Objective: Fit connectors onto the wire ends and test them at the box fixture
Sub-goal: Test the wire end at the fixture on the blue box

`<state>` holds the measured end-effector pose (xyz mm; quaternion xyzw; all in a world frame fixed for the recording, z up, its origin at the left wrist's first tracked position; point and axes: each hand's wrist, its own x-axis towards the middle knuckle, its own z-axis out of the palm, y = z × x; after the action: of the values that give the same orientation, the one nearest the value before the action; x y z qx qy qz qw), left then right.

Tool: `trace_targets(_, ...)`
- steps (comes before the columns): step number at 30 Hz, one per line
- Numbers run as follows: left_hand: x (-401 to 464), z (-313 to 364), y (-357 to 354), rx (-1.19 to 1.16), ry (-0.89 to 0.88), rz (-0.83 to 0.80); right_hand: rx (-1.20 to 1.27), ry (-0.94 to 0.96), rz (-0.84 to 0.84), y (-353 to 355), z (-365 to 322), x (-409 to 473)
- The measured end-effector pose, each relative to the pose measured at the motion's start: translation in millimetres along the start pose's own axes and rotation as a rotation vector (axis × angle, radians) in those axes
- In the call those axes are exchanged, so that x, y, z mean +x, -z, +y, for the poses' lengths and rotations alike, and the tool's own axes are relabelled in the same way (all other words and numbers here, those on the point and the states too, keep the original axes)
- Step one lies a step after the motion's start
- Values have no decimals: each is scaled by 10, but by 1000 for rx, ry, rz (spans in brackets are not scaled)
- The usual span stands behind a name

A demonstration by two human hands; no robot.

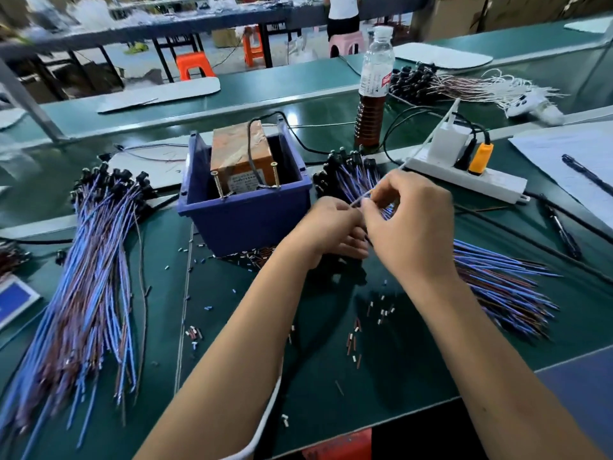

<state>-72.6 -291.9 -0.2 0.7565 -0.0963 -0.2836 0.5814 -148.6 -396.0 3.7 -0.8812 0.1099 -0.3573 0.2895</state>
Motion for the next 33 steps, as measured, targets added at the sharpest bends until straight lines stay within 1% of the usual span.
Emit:
trace_targets(2,-245,-72,173,64,-31,-128,67,75,-29,-97,-240,-45)
trace_targets(3,-365,-124,279,82,-50,-149,109,101,-66,-156,-364,-79)
trace_targets(6,-683,-296,631,73,-86,-127,208,136,-197,-331,-700,-208)
trace_targets(9,-943,-459,1055,62,-27,-98,212,132,-373,-557,-1007,-358)
trace_targets(12,-1151,-571,1412,98,-22,-30,274,95,-560,-788,-1287,-506)
trace_targets(14,-1241,-616,1623,108,-6,86,312,86,-627,-931,-1476,-567)
trace_targets(16,-1246,-644,1810,172,34,281,332,79,-656,-1070,-1648,-572)
trace_targets(18,-1147,-670,1999,372,71,556,341,36,-716,-1223,-1794,-543)
trace_targets(20,-1024,-683,2157,668,102,868,306,0,-822,-1381,-1888,-530)
trace_targets(21,-981,-689,2226,773,118,991,272,-2,-889,-1458,-1926,-543)
trace_targets(22,-925,-696,2288,840,129,1051,230,0,-947,-1525,-1947,-564)
trace_targets(24,-821,-701,2384,913,138,1072,132,15,-985,-1622,-1970,-618)
trace_targets(26,-699,-712,2450,995,172,1038,79,30,-938,-1666,-1974,-655)
trace_targets(29,-586,-721,2464,1048,264,976,104,15,-878,-1682,-1947,-677)
trace_targets(31,-559,-721,2465,1074,288,970,137,-3,-871,-1681,-1920,-683)
trace_targets(33,-557,-726,2466,1053,295,967,156,-13,-866,-1680,-1902,-679)
